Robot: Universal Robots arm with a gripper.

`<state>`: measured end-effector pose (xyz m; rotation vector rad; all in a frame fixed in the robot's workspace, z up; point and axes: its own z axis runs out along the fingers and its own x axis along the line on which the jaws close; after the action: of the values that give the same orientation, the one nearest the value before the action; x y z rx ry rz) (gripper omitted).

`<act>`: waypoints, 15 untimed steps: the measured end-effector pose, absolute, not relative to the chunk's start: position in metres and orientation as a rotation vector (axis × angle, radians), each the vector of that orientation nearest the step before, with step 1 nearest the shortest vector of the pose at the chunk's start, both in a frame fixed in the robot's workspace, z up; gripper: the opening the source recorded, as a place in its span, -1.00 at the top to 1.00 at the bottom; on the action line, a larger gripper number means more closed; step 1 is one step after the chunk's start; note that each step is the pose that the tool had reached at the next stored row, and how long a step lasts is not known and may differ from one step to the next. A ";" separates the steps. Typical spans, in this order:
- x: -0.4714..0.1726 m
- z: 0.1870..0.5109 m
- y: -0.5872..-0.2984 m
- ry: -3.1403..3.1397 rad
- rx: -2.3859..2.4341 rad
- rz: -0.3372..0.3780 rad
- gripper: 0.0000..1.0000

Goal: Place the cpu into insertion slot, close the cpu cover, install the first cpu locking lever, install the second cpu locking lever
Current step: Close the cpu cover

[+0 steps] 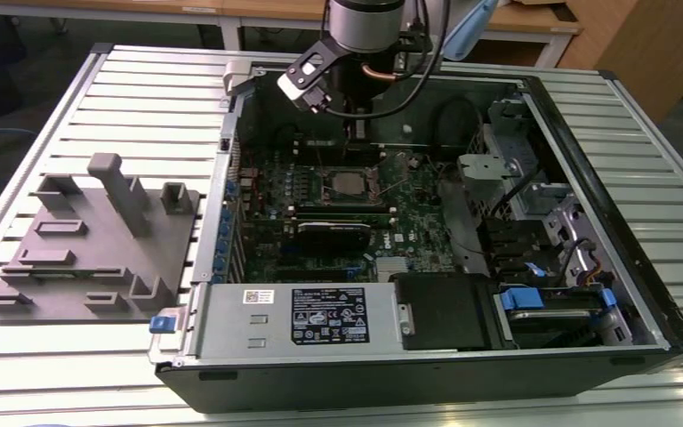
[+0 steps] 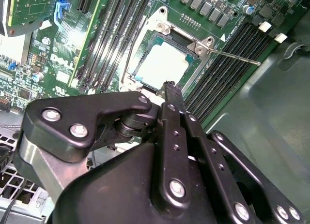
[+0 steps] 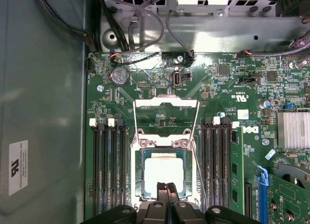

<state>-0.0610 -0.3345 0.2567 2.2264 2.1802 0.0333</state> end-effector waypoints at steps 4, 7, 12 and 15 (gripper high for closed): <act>-0.060 0.257 -0.334 2.180 2.227 0.033 0.80; -0.059 0.257 -0.336 2.181 2.228 0.036 0.80; -0.059 0.256 -0.336 2.181 2.228 0.036 0.80; -0.059 0.256 -0.336 2.181 2.228 0.036 0.80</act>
<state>-0.0587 -0.3358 0.2562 2.2278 2.1810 0.0357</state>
